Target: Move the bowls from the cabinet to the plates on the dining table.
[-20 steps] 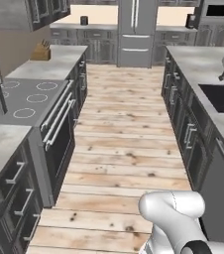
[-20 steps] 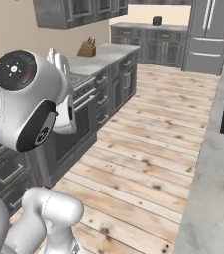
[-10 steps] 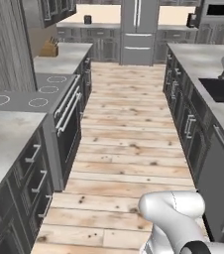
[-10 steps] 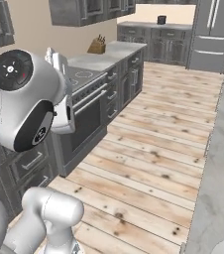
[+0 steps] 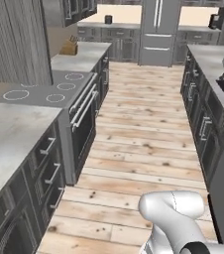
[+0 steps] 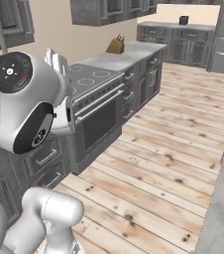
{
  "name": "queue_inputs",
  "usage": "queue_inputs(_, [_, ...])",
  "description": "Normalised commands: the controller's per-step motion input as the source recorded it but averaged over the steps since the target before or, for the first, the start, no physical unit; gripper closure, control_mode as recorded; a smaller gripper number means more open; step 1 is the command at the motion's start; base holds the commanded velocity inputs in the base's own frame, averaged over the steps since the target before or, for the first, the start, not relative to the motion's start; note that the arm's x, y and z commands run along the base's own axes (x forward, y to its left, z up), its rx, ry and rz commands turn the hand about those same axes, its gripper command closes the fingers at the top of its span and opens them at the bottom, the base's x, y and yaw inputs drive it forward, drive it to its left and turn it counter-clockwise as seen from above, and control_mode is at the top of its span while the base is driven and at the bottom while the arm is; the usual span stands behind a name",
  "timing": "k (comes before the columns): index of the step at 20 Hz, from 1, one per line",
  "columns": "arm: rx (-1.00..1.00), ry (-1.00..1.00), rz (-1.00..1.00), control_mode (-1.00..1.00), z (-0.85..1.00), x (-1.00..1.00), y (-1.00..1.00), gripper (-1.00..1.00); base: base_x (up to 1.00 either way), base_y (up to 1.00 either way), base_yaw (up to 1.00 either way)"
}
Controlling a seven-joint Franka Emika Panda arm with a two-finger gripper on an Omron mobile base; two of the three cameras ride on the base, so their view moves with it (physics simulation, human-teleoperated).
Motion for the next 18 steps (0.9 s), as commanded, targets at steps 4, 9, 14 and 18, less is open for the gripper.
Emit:
queue_inputs(4, [0.0, 0.0, 0.0, 1.0, 0.0, 0.0, 0.0, -1.0, 0.0, 0.0, 0.25])
queue_inputs(9, [0.0, 0.0, 0.0, 1.0, 0.0, 0.0, 0.0, -1.0, 0.0, 0.0, 0.25])
queue_inputs(14, [0.0, 0.0, 0.0, 1.0, 0.0, 0.0, 0.0, -1.0, 0.0, 0.0, 0.25])
queue_inputs(18, [0.0, 0.0, 0.0, 1.0, 0.0, 0.0, 0.0, -1.0, 0.0, 0.0, 0.25])
